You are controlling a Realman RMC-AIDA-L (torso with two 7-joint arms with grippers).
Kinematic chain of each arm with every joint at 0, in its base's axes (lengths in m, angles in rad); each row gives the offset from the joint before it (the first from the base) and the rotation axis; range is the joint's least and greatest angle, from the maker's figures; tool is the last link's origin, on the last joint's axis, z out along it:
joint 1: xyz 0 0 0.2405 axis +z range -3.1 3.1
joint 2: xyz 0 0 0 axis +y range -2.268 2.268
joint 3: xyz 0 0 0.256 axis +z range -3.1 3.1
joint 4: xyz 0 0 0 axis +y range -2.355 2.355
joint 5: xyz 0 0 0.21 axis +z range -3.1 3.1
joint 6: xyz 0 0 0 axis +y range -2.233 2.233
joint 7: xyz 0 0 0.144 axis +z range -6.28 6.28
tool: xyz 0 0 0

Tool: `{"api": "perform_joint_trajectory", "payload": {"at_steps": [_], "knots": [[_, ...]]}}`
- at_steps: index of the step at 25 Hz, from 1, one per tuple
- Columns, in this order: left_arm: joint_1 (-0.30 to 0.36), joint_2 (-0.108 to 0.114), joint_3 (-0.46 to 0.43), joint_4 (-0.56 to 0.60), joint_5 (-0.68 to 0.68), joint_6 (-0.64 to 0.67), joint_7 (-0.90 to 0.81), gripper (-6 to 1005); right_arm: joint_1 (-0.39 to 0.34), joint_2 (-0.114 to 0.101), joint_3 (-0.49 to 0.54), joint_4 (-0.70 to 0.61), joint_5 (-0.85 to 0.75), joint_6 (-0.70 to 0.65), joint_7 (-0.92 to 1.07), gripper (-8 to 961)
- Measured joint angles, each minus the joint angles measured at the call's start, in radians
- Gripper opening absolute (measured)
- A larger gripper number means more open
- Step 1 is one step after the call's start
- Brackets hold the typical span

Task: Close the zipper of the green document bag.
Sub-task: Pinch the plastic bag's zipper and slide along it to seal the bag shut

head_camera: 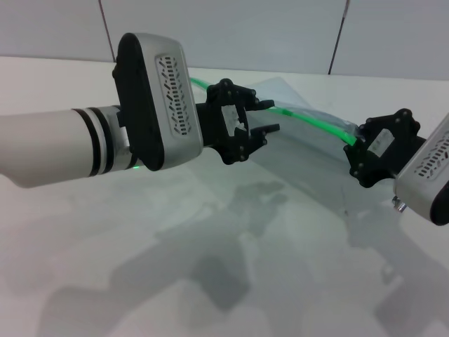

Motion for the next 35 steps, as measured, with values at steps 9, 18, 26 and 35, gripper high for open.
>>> {"api": "perform_joint_trajectory", "payload": {"at_steps": [9, 18, 26, 35], "knots": [[-0.002, -0.001, -0.01, 0.0, 0.0, 0.003, 0.021, 263, 0.0, 0.0, -0.009, 0.004, 0.0, -0.002, -0.001, 76], [-0.024, 0.001, -0.001, 0.023, 0.016, -0.001, 0.027, 278, 0.002, 0.0, -0.014, 0.004, -0.004, -0.001, -0.001, 82], [-0.034, 0.0, 0.005, 0.03, 0.026, 0.0, 0.041, 280, 0.005, -0.002, -0.014, 0.007, -0.005, 0.0, -0.001, 87], [-0.035, 0.0, -0.002, 0.031, 0.026, 0.003, 0.053, 274, 0.009, -0.002, -0.036, -0.007, -0.005, 0.002, -0.002, 93]]}}
